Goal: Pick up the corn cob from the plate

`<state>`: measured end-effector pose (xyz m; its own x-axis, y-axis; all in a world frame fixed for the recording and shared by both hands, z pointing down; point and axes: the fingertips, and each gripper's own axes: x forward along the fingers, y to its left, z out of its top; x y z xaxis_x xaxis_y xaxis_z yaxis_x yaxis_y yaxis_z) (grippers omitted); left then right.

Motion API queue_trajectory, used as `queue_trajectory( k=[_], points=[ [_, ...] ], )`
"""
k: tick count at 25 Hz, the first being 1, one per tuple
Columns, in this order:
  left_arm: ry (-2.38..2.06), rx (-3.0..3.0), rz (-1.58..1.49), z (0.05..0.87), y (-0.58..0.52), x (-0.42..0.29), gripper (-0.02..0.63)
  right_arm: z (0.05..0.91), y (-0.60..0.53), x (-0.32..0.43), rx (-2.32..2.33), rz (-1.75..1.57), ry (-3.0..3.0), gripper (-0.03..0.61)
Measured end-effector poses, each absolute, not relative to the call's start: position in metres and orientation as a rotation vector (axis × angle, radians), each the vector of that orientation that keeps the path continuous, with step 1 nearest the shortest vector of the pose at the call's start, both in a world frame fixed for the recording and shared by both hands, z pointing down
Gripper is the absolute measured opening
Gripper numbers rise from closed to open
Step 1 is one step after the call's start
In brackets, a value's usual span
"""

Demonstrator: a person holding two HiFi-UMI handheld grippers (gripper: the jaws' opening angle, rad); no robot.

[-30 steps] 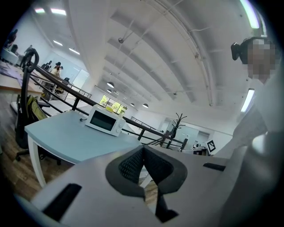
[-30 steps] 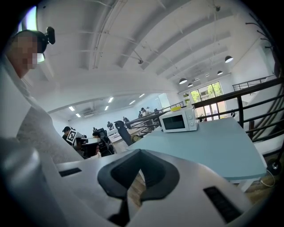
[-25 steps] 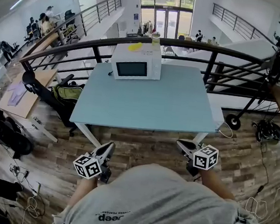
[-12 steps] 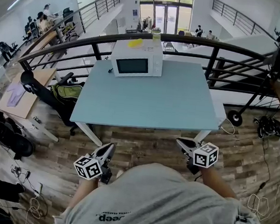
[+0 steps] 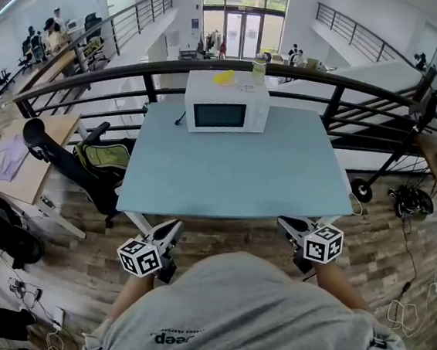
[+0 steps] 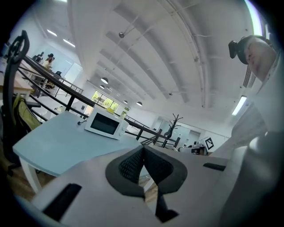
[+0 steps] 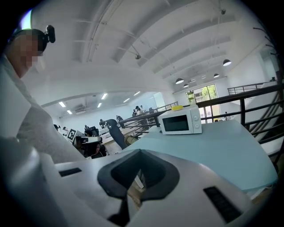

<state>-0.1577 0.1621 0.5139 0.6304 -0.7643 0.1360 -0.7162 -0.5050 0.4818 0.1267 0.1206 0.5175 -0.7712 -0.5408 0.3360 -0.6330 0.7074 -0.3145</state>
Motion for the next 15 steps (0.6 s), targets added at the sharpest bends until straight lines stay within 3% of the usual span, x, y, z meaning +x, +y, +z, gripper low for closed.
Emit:
queue_trajectory(
  k=[8,15],
  points=[
    [-1.181,2.362,-0.137,0.51,0.111,-0.279,0.009,0.499,0.071,0.018,0.968,0.564,-2.694,0.015],
    [-1.144,2.382,-0.106,0.515,0.08,-0.319,0.009,0.492,0.033,-0.01,1.075,0.592,-2.644,0.015]
  ],
)
